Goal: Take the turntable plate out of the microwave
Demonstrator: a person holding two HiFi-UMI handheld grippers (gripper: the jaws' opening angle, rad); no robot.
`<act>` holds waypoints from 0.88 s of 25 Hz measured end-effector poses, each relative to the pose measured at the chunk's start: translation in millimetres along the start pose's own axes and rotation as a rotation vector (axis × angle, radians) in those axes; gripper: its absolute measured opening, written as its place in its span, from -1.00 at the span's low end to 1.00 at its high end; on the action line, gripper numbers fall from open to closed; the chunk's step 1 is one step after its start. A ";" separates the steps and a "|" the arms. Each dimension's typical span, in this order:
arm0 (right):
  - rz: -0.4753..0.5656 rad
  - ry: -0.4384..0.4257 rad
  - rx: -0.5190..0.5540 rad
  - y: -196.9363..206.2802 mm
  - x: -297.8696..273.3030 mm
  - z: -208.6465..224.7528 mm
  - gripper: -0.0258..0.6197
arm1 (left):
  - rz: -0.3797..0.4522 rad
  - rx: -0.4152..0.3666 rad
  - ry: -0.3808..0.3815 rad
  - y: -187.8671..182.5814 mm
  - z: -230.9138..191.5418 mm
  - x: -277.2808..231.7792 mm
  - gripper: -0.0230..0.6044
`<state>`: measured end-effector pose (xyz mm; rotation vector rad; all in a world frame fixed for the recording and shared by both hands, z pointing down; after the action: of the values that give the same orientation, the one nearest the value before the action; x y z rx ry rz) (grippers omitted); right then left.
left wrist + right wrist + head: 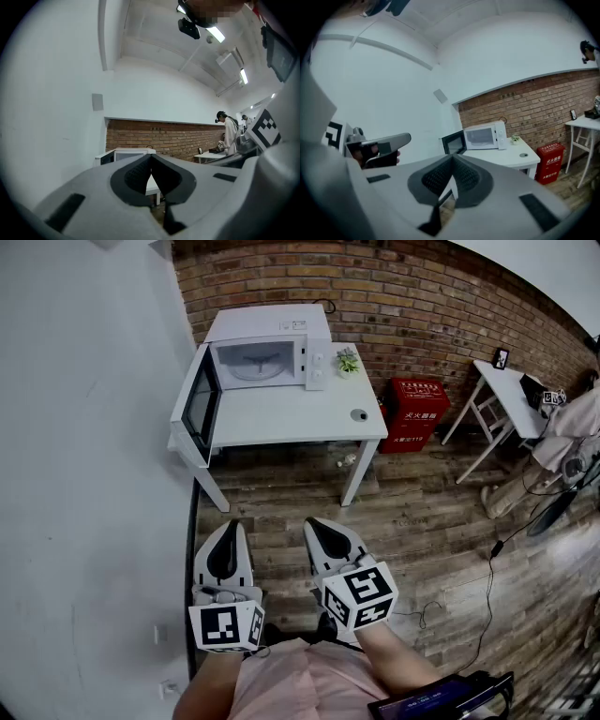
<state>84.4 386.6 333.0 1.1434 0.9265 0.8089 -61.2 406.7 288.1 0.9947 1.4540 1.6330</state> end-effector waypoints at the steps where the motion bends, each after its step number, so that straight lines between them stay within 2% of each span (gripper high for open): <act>1: -0.001 0.000 0.001 0.1 0.5 1.2 -0.91 | -0.001 0.000 0.000 0.1 1.2 -0.7 -0.90; 8: -0.006 0.005 -0.013 5.4 5.0 12.9 -0.91 | -0.016 0.006 0.006 7.1 12.2 -4.1 -0.90; 12: 0.017 0.019 -0.026 6.5 8.1 26.7 -0.90 | -0.015 0.020 -0.022 12.6 18.0 -6.0 -0.90; 13: 0.017 0.008 -0.033 6.5 7.9 30.6 -0.70 | -0.008 0.031 -0.028 13.5 19.7 -7.7 -0.83; 14: 0.015 -0.004 -0.039 6.3 7.4 34.6 -0.45 | -0.004 0.042 -0.031 14.7 21.8 -10.2 -0.55; 15: 0.014 -0.010 -0.041 5.9 7.1 39.3 -0.41 | -0.005 0.048 -0.035 15.8 24.2 -13.1 -0.37; 22: 0.006 -0.025 -0.029 7.4 7.0 71.4 -0.45 | -0.036 0.020 -0.074 20.3 48.1 -28.2 -0.37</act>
<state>151.8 367.3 349.5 1.1296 0.8883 0.8084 -6.0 400.3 309.1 1.0231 1.4338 1.5427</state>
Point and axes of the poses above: the fingertips, and each gripper's own axes: x backward along the fingers, z to its right, y out of its underside, the point moved 3 cm from there along x, backward along the fingers, and after that the axes turned 11 degrees about y, right-handed, at the moved point
